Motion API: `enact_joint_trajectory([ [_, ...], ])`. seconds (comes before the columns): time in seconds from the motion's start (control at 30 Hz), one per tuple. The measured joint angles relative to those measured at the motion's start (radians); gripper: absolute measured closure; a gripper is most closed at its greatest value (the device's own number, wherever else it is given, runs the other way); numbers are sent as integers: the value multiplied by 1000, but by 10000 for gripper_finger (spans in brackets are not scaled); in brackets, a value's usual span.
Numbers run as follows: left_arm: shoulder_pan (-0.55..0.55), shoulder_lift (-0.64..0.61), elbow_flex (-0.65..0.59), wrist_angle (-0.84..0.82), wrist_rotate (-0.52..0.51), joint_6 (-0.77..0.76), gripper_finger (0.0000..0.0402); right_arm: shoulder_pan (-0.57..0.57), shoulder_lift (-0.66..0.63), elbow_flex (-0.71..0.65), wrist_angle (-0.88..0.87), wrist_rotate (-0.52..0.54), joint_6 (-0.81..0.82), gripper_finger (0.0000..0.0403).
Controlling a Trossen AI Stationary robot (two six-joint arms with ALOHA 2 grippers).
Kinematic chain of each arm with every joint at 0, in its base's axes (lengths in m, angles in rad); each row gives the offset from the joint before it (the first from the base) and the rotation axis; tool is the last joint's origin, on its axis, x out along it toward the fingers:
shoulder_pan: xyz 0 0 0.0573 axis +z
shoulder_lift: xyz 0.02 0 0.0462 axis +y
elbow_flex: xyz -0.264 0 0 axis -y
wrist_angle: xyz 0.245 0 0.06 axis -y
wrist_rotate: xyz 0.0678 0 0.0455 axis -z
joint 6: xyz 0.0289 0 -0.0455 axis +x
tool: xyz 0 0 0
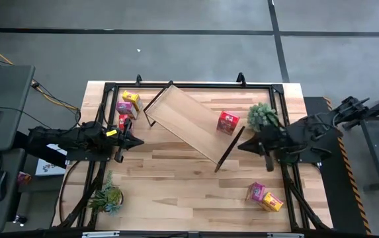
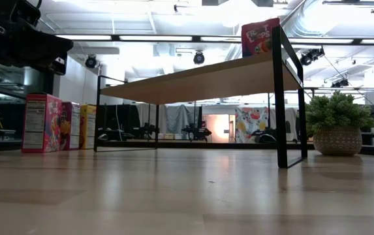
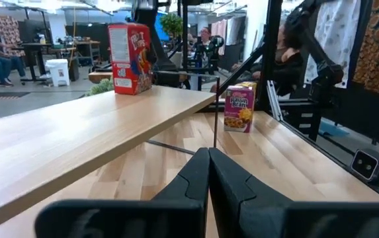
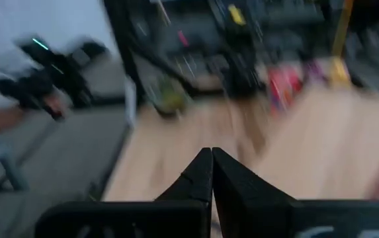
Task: Stack cereal on shelf
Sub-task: Put the red cereal box on the shelf
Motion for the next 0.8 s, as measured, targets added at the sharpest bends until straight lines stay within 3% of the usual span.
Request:
enact_joint_trajectory([
  [0.13,0,0,0,70,0,-43,402,0,-64,-110,262,-33,-142,403],
  [0.3,0,0,0,169,-3,-179,402,-1,-58,-147,379,-41,-253,403],
  [0.47,0,18,20,324,-166,-216,393,-1,-33,-148,378,-34,-287,403],
  [0.6,0,92,150,199,-210,-218,339,-1,-20,-148,366,7,-295,403],
  [0.8,0,322,433,-122,-321,-247,204,-1,-17,-148,345,42,-306,403],
])
